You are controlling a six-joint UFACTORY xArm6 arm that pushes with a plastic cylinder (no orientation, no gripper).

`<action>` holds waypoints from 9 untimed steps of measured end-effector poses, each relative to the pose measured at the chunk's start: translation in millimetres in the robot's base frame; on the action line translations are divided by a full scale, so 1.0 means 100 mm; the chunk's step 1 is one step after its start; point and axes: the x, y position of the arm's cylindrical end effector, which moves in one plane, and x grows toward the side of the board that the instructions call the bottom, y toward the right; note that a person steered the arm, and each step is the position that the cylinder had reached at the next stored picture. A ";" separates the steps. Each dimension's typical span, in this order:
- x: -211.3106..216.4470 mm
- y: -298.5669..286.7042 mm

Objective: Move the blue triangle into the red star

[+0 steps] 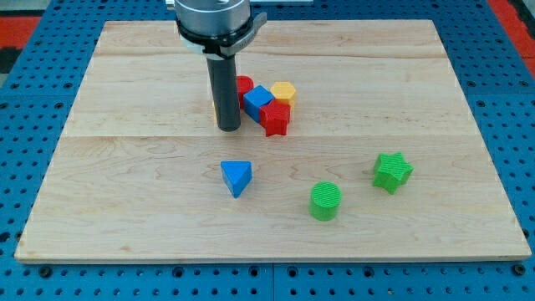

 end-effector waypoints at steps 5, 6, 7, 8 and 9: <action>1.07 0.22; 0.95 0.04; 0.61 0.03; 0.25 0.00; 0.21 0.12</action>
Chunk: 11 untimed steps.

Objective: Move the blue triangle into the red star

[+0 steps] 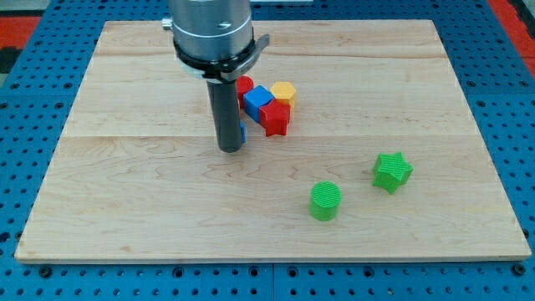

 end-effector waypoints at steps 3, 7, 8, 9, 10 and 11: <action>0.47 -0.22; -0.22 -0.39; -0.24 -0.23; -0.27 -0.20; 0.20 0.01; 0.28 0.05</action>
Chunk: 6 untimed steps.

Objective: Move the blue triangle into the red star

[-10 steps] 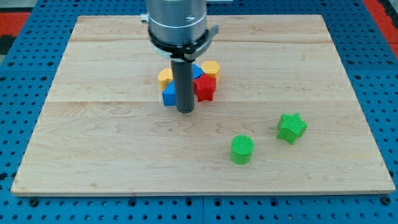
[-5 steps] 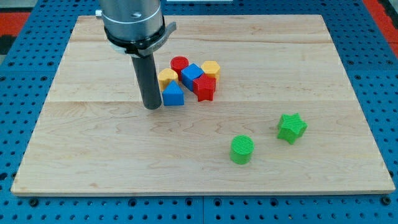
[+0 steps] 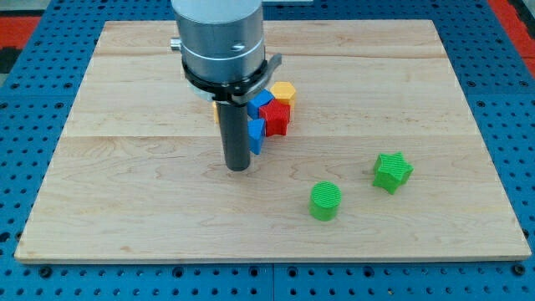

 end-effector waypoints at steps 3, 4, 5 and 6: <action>-0.34 -0.29; 0.16 -0.22; 0.13 0.17; 0.71 0.14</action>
